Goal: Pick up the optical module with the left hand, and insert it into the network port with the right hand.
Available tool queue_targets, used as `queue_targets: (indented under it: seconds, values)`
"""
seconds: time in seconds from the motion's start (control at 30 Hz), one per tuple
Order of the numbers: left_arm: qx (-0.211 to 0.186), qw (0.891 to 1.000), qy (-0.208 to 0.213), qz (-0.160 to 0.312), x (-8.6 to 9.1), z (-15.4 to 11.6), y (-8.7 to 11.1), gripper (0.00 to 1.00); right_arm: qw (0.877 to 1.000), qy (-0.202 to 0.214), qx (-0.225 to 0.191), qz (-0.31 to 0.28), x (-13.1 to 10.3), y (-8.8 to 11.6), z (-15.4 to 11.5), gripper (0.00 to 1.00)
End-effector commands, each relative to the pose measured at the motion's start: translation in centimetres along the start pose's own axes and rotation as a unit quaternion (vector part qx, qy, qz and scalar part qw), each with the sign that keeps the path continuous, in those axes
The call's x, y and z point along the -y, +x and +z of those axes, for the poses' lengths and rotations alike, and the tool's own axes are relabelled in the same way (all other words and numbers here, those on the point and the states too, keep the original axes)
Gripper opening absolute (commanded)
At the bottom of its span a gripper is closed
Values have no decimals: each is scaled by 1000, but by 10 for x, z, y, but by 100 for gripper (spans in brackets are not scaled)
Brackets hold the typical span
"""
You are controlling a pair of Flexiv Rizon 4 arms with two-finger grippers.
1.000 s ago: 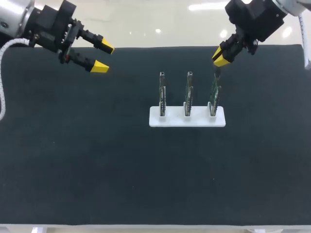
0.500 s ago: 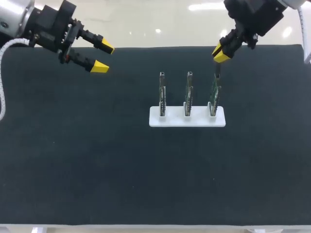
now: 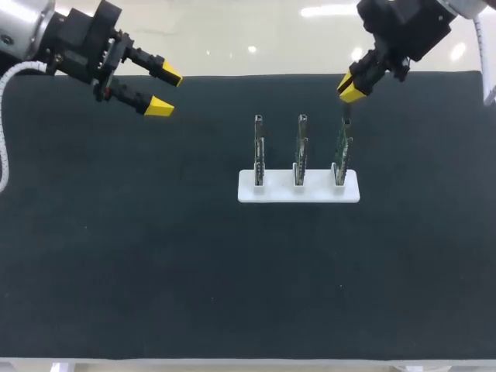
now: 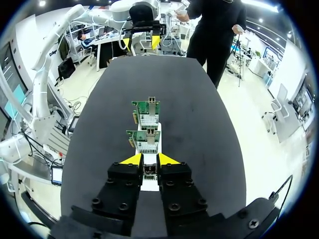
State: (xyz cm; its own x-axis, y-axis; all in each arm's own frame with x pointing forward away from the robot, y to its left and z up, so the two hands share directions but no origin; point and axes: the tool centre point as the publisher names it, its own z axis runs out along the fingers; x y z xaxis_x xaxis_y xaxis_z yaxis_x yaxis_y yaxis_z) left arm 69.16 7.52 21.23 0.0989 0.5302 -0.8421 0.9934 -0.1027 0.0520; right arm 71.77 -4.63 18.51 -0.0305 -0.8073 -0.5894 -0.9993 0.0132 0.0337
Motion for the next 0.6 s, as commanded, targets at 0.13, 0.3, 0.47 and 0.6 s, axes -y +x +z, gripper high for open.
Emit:
queue_targets:
  seconds: [0.13,0.3,0.47,0.6]
  values:
    - [-2,1000,1,-1,-1,0,0,100,1000,5,4,0,-1,2,4,0]
    - [-2,1000,1,-1,-1,0,0,100,1000,5,5,-1,-1,3,6,0]
    - [-2,1000,1,-1,-1,0,0,100,1000,4,7,-1,-1,3,7,0]
    - [-2,1000,1,-1,-1,0,0,100,1000,3,8,-2,-1,3,8,0]
